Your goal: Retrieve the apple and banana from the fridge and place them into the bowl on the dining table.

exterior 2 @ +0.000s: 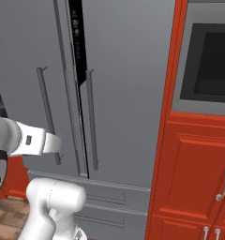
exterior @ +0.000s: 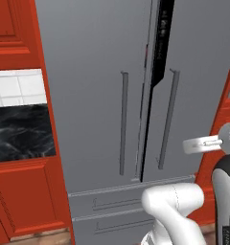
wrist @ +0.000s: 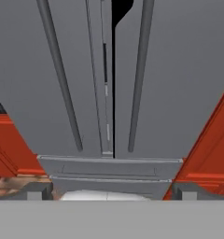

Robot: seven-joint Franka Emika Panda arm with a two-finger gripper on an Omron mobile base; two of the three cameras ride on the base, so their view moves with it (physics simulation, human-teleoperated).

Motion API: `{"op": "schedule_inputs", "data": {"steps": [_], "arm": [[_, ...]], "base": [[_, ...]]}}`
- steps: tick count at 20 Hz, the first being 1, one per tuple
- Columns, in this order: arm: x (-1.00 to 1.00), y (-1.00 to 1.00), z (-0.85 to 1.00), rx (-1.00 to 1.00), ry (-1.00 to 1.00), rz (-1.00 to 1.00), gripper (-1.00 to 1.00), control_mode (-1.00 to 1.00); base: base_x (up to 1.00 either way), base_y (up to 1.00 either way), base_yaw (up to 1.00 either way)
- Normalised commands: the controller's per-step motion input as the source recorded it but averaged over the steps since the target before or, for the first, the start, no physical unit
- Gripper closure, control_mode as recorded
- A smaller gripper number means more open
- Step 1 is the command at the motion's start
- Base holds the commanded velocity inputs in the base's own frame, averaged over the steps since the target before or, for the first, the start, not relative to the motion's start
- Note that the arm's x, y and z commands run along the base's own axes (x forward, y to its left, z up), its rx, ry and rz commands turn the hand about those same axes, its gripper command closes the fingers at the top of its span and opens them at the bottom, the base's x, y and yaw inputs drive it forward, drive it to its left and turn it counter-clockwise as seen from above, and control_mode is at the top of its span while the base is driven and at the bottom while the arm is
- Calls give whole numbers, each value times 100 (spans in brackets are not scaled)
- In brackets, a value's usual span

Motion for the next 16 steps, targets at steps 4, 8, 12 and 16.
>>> {"op": "schedule_inputs", "data": {"steps": [4,8,12,16], "arm": [[0,0,0,0,0,0,-100,100],[0,0,0,0,0,0,-100,100],[0,0,0,0,0,0,-100,100],[0,0,0,0,0,0,-100,100]], "base": [[-50,0,0],[-40,0,0],[-44,0,0],[-46,0,0]]}}
